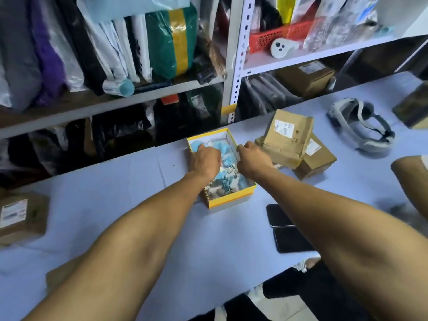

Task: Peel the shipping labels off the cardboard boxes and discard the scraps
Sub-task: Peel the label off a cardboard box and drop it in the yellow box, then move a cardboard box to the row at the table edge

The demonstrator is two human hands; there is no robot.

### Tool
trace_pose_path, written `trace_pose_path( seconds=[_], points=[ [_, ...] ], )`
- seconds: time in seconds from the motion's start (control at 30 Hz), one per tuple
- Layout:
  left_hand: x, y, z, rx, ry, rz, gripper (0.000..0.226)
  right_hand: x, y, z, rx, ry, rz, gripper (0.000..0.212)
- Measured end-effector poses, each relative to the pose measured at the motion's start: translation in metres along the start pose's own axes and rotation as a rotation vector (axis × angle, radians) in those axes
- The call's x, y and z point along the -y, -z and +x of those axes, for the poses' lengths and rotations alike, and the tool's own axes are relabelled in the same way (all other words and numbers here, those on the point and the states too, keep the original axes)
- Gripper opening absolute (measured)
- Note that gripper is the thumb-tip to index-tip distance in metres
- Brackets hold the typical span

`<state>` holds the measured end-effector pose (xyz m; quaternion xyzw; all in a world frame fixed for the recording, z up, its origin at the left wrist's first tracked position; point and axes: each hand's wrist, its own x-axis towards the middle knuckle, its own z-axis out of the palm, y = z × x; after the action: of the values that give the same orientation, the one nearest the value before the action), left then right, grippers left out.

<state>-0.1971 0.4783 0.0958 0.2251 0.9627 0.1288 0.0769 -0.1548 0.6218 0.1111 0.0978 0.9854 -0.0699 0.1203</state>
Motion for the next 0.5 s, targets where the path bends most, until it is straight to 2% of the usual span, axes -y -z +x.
trace_pose_path(
  seconds=[0.2,0.3,0.37,0.5],
  points=[
    [0.004,-0.007,0.014,0.091,0.06,0.011,0.027,0.0,-0.008,0.019,0.017,0.091,-0.016,0.038],
    [0.005,-0.005,0.01,0.201,0.048,0.107,0.057,0.0,-0.008,0.023,0.032,0.127,-0.047,0.038],
    [0.009,-0.004,0.003,0.219,0.05,0.156,0.077,0.003,-0.007,0.025,0.043,0.147,-0.054,0.038],
    [0.024,0.007,-0.024,0.175,0.124,0.152,0.093,0.022,-0.004,0.022,0.042,0.222,-0.04,0.04]
  ],
)
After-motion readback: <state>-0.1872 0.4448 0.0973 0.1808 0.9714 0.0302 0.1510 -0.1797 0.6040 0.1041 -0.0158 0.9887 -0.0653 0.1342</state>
